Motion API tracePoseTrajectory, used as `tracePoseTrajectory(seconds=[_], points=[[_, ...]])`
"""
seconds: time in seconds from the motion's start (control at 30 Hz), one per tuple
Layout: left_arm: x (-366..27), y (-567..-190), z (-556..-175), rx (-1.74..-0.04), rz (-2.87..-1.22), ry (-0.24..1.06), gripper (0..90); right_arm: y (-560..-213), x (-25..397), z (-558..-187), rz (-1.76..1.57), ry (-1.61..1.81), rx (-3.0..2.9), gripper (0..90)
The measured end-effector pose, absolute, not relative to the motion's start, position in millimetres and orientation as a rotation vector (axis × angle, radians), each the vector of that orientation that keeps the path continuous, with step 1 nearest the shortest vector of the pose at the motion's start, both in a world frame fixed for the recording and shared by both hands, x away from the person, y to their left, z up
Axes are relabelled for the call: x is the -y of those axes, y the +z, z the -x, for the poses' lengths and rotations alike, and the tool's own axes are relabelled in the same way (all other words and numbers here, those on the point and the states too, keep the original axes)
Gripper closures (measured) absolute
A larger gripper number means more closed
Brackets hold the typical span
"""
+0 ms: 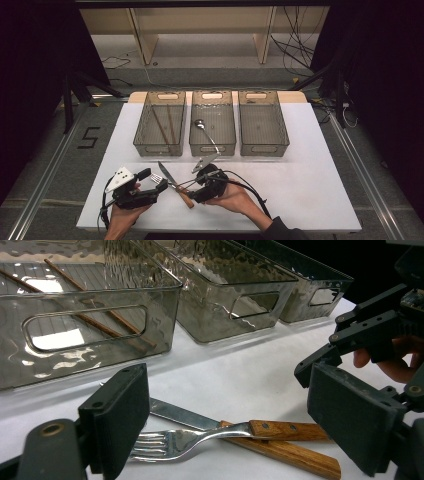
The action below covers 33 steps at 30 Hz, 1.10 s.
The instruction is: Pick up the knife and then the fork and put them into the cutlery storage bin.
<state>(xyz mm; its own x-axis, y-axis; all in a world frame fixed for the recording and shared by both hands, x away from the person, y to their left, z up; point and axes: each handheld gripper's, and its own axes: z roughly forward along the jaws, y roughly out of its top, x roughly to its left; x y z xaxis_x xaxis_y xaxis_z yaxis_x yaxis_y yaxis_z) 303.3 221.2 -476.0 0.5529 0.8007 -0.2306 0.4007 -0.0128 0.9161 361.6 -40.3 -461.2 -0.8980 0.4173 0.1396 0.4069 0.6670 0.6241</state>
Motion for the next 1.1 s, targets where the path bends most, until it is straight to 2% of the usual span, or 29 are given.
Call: tracePoseTrajectory(seconds=[0.73, 0.97, 1.1], points=[[-220, -477, -303, -1.031, -1.635, 0.427, 16.8, -480, 26, -356, -0.644, 0.880, -2.854, 60.7], [-220, -477, -304, -1.034, -1.635, 0.428, 16.8, -482, 23, -354, -0.611, 0.833, -2.823, 72.0], [-220, -477, -304, -1.033, -1.639, 0.428, 16.8, -481, 22, -352, -0.599, 0.818, -2.814, 75.0]])
